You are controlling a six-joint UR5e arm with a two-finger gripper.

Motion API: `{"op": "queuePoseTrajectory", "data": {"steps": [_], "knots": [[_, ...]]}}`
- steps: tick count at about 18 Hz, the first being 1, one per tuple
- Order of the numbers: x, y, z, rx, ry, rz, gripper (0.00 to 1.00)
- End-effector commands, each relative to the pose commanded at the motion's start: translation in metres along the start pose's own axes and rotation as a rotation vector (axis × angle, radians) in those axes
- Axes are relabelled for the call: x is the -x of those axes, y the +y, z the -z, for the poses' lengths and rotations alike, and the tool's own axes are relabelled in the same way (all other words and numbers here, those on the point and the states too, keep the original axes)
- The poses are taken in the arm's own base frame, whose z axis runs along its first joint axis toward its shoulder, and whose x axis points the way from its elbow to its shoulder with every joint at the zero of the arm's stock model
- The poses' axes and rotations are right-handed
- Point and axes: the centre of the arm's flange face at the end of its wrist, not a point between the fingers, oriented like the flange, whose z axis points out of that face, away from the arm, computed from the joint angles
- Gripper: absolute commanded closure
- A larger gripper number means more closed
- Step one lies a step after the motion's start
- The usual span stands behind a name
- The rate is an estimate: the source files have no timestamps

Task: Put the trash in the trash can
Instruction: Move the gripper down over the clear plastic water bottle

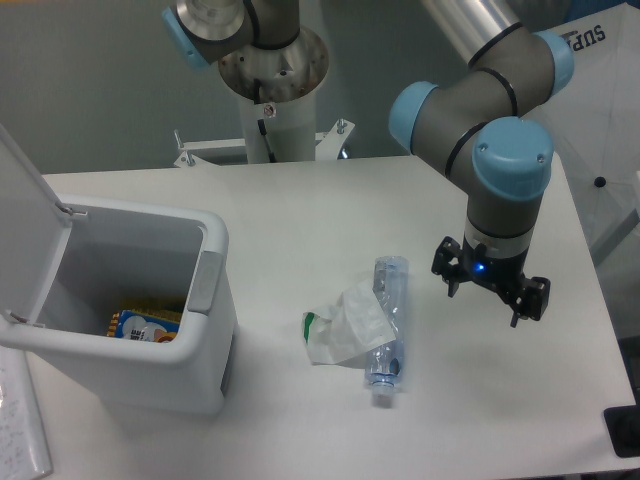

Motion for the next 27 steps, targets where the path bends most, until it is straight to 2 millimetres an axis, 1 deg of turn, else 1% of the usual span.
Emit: {"op": "queuePoseTrajectory", "data": {"steps": [3,7,12,15,18,21,23,24,25,27], "knots": [[0.0,0.0,-0.001,0.001,0.001,0.002,0.0],[-0.006,0.001,-0.009,-0.007,0.014,0.0,0.0],[-0.02,-0.004,-0.028,-0.004,0.026,0.006,0.0],[-0.031,-0.022,-0.033,-0.006,0.031,0.114,0.0],[-0.041,-0.041,-0.03,-0.011,0.03,0.225,0.0],[-0.054,-0.058,-0.031,-0.015,0.037,0.227,0.0],[-0.059,-0.068,-0.042,-0.008,0.048,0.27,0.0],[-0.06,-0.074,-0.053,-0.002,0.059,0.29,0.0],[-0.059,-0.076,-0.062,0.003,0.069,0.301,0.0],[-0.057,-0.09,-0.071,0.004,0.071,0.317,0.0]]}}
